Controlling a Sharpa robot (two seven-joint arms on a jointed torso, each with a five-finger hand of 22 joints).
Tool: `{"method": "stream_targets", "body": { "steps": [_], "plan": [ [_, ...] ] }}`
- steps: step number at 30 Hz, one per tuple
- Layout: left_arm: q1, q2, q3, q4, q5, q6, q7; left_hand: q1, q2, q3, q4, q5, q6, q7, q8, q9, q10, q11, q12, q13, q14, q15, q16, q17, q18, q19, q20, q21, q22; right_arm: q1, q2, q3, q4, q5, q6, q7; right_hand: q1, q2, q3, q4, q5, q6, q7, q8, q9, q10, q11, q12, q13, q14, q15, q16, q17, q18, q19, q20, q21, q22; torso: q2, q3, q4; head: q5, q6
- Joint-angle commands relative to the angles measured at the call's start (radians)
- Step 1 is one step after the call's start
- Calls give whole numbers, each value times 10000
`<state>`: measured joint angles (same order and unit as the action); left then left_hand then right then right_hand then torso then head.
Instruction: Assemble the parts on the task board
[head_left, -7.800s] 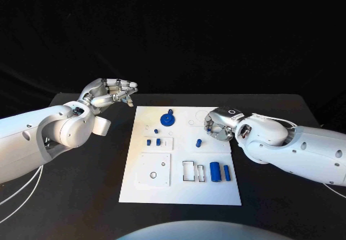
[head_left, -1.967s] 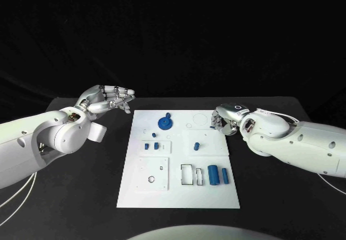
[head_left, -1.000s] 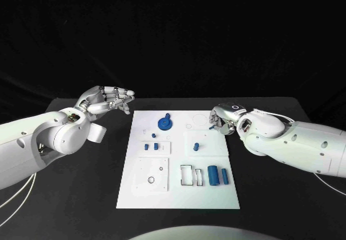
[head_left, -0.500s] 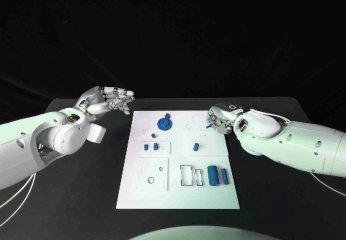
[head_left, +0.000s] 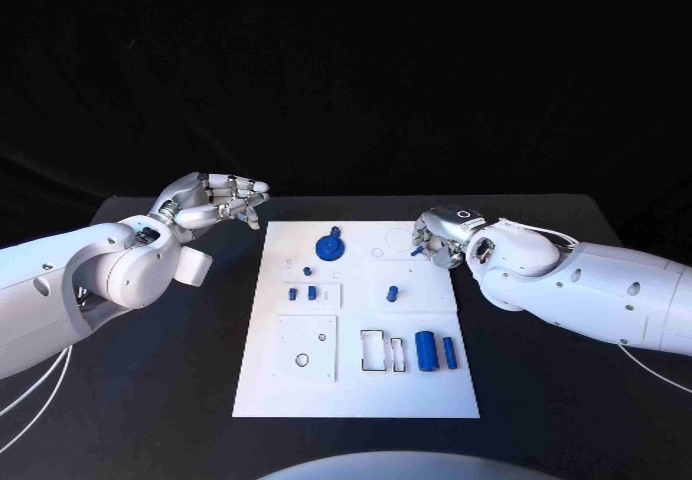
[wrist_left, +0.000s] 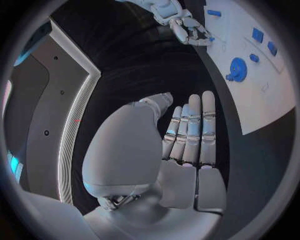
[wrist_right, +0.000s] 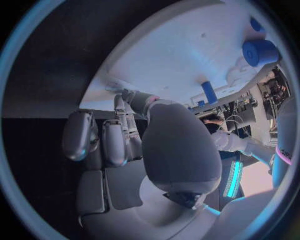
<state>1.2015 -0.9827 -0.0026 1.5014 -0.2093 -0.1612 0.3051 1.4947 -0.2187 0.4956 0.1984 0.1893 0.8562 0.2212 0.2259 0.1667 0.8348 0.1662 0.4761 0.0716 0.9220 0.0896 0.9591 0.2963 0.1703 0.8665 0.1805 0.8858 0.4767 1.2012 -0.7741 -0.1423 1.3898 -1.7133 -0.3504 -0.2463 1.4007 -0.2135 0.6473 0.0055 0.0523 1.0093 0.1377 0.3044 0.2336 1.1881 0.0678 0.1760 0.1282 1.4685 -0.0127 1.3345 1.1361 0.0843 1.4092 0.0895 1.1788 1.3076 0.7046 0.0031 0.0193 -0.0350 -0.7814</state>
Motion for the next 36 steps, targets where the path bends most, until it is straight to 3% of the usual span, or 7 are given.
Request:
{"method": "stream_targets", "body": {
  "steps": [1, 11, 36],
  "plan": [
    [5, 6, 5, 14, 10, 153, 7, -66, 35, 23, -11, 22, -49, 78, -33, -5, -68, 1, 43, -15, -64, 21, -40, -15, 136, -40, 14, -37, -8, -7, -23, -2, 51, -135, 172, 14, -52, -55, -16, 22, -32, 62, -20, 53, 18, -81, 47, -44, -9, 122, 44, 43, 13, -23, -10, 34, -82, 987, -1, 5, -8, 5, -9],
    [5, -1, 4, 12, 10, 172, -33, -81, 49, 38, -15, 20, -47, 79, -34, -4, -72, 2, 45, -15, -63, 22, -45, -15, 136, -41, 14, -37, -8, -8, -117, -2, 156, -122, 498, 14, -342, -293, -211, 144, -27, -13, -42, -4, 17, -193, 61, -70, -1, 80, 65, -27, -112, 15, -106, 61, -307, 911, -5, 13, -6, -9, -5],
    [5, 4, 2, 2, -2, 164, -74, -102, 47, 48, -28, 12, -54, 81, -40, -5, -85, 5, 46, -18, -64, 24, -52, -17, 136, -43, 16, -40, -9, -7, 57, -2, -14, -203, 788, -142, -485, -284, -297, 324, -13, -162, 14, -185, -29, -163, 65, 196, 133, 61, 72, -40, -136, 21, -116, 75, -365, 908, 0, -17, 19, -55, 13]
  ]
}}
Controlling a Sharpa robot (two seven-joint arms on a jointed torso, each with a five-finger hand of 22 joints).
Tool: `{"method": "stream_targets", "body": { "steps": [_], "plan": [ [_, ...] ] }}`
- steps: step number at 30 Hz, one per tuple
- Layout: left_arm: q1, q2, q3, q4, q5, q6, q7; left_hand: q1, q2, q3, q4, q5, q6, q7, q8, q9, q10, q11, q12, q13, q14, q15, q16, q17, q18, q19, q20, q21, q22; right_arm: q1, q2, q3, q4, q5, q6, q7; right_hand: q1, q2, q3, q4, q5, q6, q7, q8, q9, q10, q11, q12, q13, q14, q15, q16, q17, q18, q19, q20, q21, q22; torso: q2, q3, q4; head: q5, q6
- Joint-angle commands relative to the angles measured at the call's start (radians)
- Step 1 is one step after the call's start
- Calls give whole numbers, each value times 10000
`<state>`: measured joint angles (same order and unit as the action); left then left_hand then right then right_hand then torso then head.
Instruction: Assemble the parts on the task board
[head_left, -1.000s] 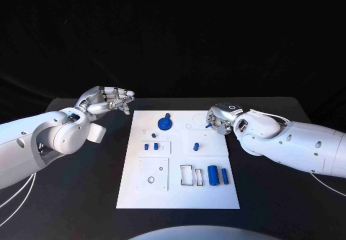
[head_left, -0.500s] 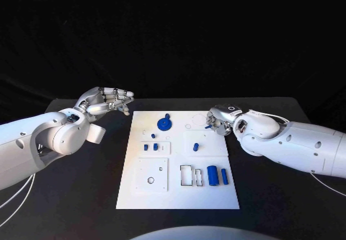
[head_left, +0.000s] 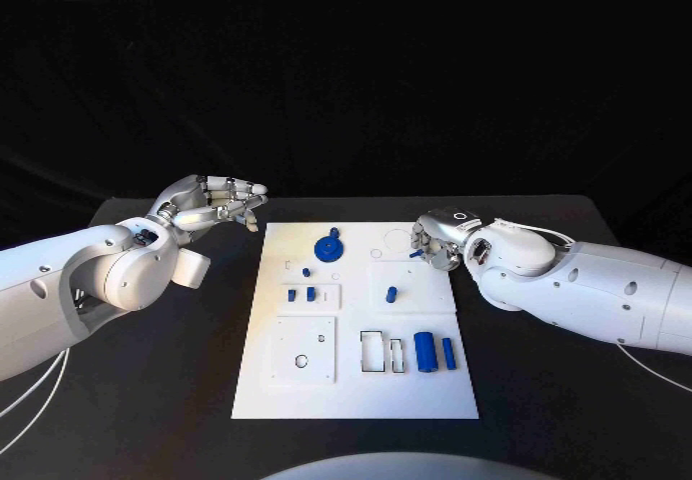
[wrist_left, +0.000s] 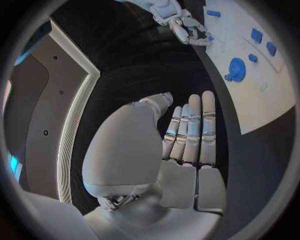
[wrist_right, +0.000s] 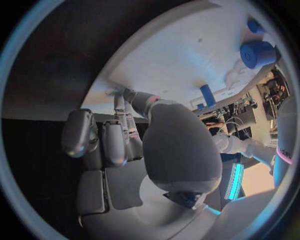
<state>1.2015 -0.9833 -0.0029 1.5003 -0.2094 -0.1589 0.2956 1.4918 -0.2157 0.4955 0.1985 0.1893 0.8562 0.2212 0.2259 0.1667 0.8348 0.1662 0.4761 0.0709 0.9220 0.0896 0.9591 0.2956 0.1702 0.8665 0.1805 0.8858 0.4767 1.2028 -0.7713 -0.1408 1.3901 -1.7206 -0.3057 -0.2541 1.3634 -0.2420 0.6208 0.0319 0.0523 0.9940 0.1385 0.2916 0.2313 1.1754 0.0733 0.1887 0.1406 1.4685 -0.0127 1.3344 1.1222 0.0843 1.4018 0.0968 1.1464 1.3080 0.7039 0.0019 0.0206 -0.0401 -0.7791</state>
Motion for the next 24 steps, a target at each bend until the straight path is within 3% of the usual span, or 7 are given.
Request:
{"method": "stream_targets", "body": {
  "steps": [1, 8, 14, 24],
  "plan": [
    [5, 11, 5, 12, -3, 140, 17, -73, 17, 48, -29, 12, -54, 81, -39, -4, -85, 4, 46, -11, -64, 24, -52, -10, 136, -43, 16, -40, -9, -23, 36, -17, -25, -130, 358, -64, -122, -5, -40, 68, -13, -3, 6, -57, -6, -38, 10, 74, 12, 61, 72, -40, 2, 23, -46, 2, -53, 899, 6, 0, 1, 1, -15],
    [5, 12, 5, 11, -8, 137, 3, -73, 16, 49, -31, 12, -55, 81, -40, -4, -88, 5, 46, -11, -64, 24, -52, -11, 137, -43, 16, -40, -9, -23, 71, -18, -55, -130, 432, -70, -99, 79, -47, 129, -9, 221, -43, 26, 42, -16, -34, 190, 74, 70, 44, -21, 28, 21, -27, -11, -39, 913, 5, 7, -6, -3, -22],
    [5, 13, 5, 18, -23, 124, -14, -71, 19, 60, -46, 12, -60, 81, -44, -5, -99, 5, 44, -13, -63, 23, -56, -11, 138, -43, 15, -40, -9, -23, 89, -19, -72, -181, 358, -50, -18, 391, 3, 227, -10, 618, -175, 188, 147, 217, -180, 507, 242, 118, -72, 41, 125, 5, 44, -101, 47, 965, -2, 12, -5, -4, -36],
    [5, 23, 5, 38, -33, 22, -66, -62, 43, 85, -62, 16, -58, 82, -44, -4, -106, 5, 46, -14, -60, 20, -59, -12, 140, -39, 13, -36, -8, -23, 120, -25, -88, -448, 273, -80, -182, 593, -86, 445, 6, 922, -339, 382, 323, 415, -311, 793, 427, 155, -178, 86, 203, -24, 128, -196, 164, 1030, -7, 17, -17, -2, -29]
  ]
}}
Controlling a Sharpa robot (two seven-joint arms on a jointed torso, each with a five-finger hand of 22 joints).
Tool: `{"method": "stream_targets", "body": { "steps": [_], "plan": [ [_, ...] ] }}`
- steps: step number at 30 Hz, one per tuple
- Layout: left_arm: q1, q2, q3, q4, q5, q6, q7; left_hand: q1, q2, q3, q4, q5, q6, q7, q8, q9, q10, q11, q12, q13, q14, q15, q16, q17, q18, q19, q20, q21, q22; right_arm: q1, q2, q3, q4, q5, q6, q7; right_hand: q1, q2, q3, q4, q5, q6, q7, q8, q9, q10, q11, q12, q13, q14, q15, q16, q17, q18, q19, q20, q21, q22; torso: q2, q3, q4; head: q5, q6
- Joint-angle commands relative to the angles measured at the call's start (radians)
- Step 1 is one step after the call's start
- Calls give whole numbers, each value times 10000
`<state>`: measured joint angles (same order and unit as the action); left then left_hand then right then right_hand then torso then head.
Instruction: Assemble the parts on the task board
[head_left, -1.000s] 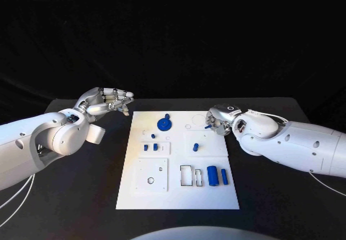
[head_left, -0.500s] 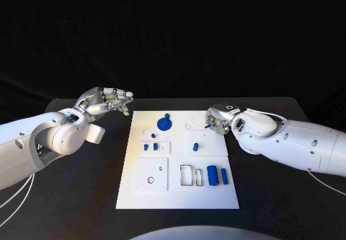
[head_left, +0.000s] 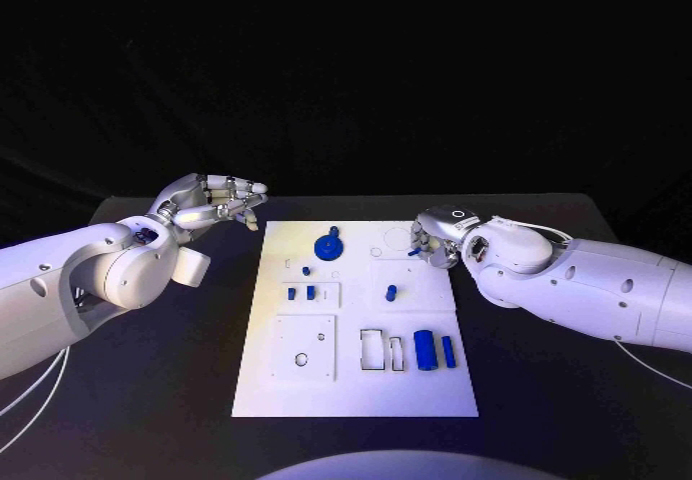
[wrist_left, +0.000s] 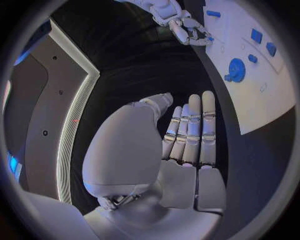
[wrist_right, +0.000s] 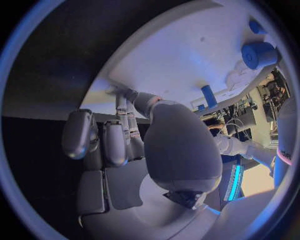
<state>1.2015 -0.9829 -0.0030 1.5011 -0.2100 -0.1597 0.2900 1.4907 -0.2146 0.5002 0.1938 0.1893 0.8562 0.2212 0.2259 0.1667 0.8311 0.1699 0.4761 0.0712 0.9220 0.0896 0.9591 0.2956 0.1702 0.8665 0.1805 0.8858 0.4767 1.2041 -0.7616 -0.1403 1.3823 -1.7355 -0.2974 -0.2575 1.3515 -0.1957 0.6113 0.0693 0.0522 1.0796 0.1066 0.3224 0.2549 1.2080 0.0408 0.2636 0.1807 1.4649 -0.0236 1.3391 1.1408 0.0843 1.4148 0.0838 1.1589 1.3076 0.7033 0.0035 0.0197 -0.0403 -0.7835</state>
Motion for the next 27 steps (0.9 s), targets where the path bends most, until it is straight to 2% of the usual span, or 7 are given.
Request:
{"method": "stream_targets", "body": {
  "steps": [1, 6, 14, 18, 22, 27],
  "plan": [
    [5, 18, 6, 33, -27, 22, -19, -51, 32, 38, -15, 16, -58, 83, -44, -4, -70, -31, 46, -17, -60, 20, -59, -11, 141, -39, 13, -36, -8, -36, 27, -31, -10, -314, 175, -56, -74, 134, 5, 83, 7, 74, -29, 83, 99, 97, 7, 57, 38, 192, -73, 41, 21, -26, 2, -70, 46, 1037, 1, 0, -7, -7, 15],
    [5, 21, 6, 45, -28, 3, -43, -51, 32, 38, -15, 16, -58, 83, -44, -4, -70, -31, 46, -17, -60, 20, -59, -11, 141, -39, 13, -36, -8, -36, 27, -34, 17, -399, -17, -94, -86, 135, 0, 98, 8, 82, -39, 95, 115, 105, -1, 74, 52, 194, -81, 44, 26, -30, 13, -76, 66, 1046, 6, 0, -3, -14, 15],
    [5, 33, 5, 58, -28, 17, -62, -53, 41, 52, -25, 16, -66, 88, -50, -5, -83, -27, 43, -19, -58, 21, -62, -12, 141, -36, 12, -33, -6, -34, -80, -34, 237, -442, -653, -110, -128, 86, -23, 127, 7, 84, -44, 111, 152, 115, -10, 109, 87, 187, -93, 27, 2, -56, 69, -91, 190, 1099, -13, -4, 2, -8, 28],
    [4, 39, 5, 62, -28, 24, -61, -57, 40, 55, -29, 16, -73, 92, -54, -7, -96, -24, 38, -21, -59, 22, -66, -13, 141, -36, 12, -33, -6, -12, -221, -31, 528, -443, -958, -119, -162, 51, -35, 155, 7, 86, -53, 121, 178, 116, -17, 131, 110, 186, -99, 23, -3, -71, 104, -99, 263, 1130, -9, -10, -2, -8, 43],
    [4, 43, 4, 60, -28, 31, -57, -62, 36, 59, -35, 15, -83, 97, -61, -9, -115, -20, 31, -25, -62, 25, -71, -14, 140, -38, 12, -34, -6, 22, -354, -25, 820, -440, -1094, -146, -174, 30, -40, 164, 8, 86, -56, 124, 188, 113, -20, 138, 120, 185, -102, 18, -11, -77, 117, -102, 289, 1141, -5, 1, -10, -9, 65],
    [3, 43, 3, 61, -28, 48, -57, -71, 31, 66, -45, 15, -100, 103, -72, -12, -146, -13, 21, -29, -69, 31, -83, -18, 137, -42, 15, -37, -8, 77, -512, -16, 1144, -428, -1208, -190, -198, -25, -43, 186, 8, 56, -44, 111, 204, 79, -16, 139, 135, 166, -104, -29, -89, -62, 92, -108, 207, 1112, 2, -2, -18, -16, 76]
  ]
}}
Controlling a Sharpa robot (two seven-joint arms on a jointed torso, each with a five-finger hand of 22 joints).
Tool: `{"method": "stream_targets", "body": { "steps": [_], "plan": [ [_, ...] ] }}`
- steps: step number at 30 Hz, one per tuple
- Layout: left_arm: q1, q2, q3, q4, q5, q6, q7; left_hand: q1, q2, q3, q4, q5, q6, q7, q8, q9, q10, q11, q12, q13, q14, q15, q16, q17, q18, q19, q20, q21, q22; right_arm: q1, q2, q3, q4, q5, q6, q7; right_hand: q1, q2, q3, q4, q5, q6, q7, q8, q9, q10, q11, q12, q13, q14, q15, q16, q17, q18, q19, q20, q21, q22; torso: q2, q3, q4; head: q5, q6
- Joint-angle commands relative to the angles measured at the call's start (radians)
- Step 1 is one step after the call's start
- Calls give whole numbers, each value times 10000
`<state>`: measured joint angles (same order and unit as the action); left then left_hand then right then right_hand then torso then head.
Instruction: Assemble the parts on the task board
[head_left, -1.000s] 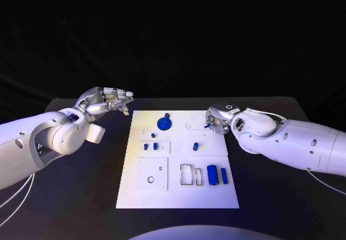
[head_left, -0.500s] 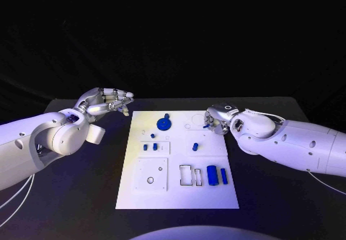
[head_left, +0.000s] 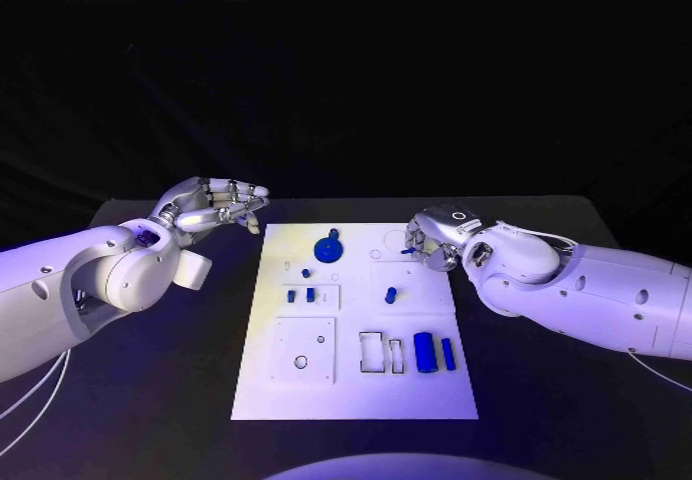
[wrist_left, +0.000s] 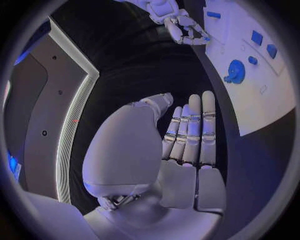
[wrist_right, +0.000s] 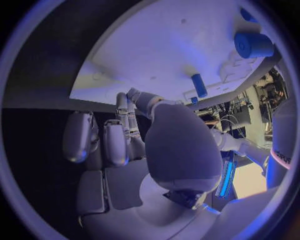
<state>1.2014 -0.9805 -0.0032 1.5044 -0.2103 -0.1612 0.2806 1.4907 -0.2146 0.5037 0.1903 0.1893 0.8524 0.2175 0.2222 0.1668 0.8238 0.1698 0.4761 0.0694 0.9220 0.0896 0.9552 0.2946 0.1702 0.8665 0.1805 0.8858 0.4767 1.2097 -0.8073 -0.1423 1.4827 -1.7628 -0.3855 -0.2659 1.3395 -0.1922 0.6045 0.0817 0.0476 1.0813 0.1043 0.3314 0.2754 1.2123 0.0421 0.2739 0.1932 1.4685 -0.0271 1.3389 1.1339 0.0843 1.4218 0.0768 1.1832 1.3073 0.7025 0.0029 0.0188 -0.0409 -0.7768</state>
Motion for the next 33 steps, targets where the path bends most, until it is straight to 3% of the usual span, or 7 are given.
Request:
{"method": "stream_targets", "body": {
  "steps": [1, 5, 12, 16, 26, 33],
  "plan": [
    [4, 19, 4, 28, -25, 67, 36, -71, 32, 31, -10, 15, -63, 140, -35, -13, -72, -12, 21, -11, -69, 31, -44, -9, 137, -42, 15, -37, -8, 32, -86, 5, 200, -152, -349, -119, -85, -76, 27, 71, 55, 27, -16, 15, 5, 23, -26, 36, 15, 125, -68, -39, -39, -57, 15, -40, -59, 1107, 9, 7, -13, -11, 15],
    [4, 20, 4, 26, -25, 76, 35, -71, 32, 31, -10, 15, -63, 140, -35, -13, -72, -12, 21, -11, -69, 31, -44, -9, 137, -42, 15, -37, -8, 56, -152, 9, 342, -132, -412, -162, -99, -150, 62, 108, 55, -38, 23, -22, 31, -97, 9, 0, 24, 106, -47, -83, -99, -43, -14, -36, -160, 1074, 9, 6, -8, -22, 24],
    [3, 21, 1, 25, -25, 93, 34, -77, 31, 34, -14, 15, -70, 143, -39, -14, -83, -9, 18, -12, -75, 34, -51, -11, 136, -46, 16, -39, -9, 75, -206, 12, 540, -65, -490, -184, -86, -416, 318, 277, 53, -156, 230, -77, 246, -997, 320, -656, -291, 9, 197, -323, -448, 19, -144, 145, -609, 924, 11, 11, 12, -26, 28],
    [3, 17, -1, 25, -25, 97, 33, -77, 31, 34, -14, 15, -70, 143, -39, -14, -83, -9, 18, -12, -75, 34, -51, -11, 136, -46, 16, -39, -9, 77, -205, 12, 590, -9, -454, -175, -65, -499, 363, 315, 53, -180, 288, -90, 330, -1224, 406, -904, -462, -59, 266, -480, -674, 64, -224, 213, -867, 829, 16, 8, 7, -15, 26],
    [3, 7, -4, 38, -25, 101, 25, -87, 33, 39, -16, 14, -77, 147, -44, -15, -97, -5, 17, -12, -82, 39, -61, -15, 135, -51, 19, -44, -11, 78, -181, 12, 619, 147, -384, -137, -42, -578, 342, 320, 53, -209, 327, -113, 380, -1352, 452, -1056, -584, -90, 304, -561, -781, 89, -266, 253, -1016, 772, 15, 3, 8, -17, 18],
    [3, 4, -4, 42, -25, 103, 27, -87, 33, 39, -16, 14, -77, 147, -44, -15, -97, -5, 17, -12, -82, 39, -61, -15, 135, -51, 19, -44, -11, 79, -149, 12, 617, 330, -356, -100, 58, -495, 399, 297, 53, -177, 309, -101, 438, -1190, 432, -1045, -637, -78, 296, -567, -788, 66, -197, 264, -876, 827, 12, 6, 13, -23, 26]
  ]
}}
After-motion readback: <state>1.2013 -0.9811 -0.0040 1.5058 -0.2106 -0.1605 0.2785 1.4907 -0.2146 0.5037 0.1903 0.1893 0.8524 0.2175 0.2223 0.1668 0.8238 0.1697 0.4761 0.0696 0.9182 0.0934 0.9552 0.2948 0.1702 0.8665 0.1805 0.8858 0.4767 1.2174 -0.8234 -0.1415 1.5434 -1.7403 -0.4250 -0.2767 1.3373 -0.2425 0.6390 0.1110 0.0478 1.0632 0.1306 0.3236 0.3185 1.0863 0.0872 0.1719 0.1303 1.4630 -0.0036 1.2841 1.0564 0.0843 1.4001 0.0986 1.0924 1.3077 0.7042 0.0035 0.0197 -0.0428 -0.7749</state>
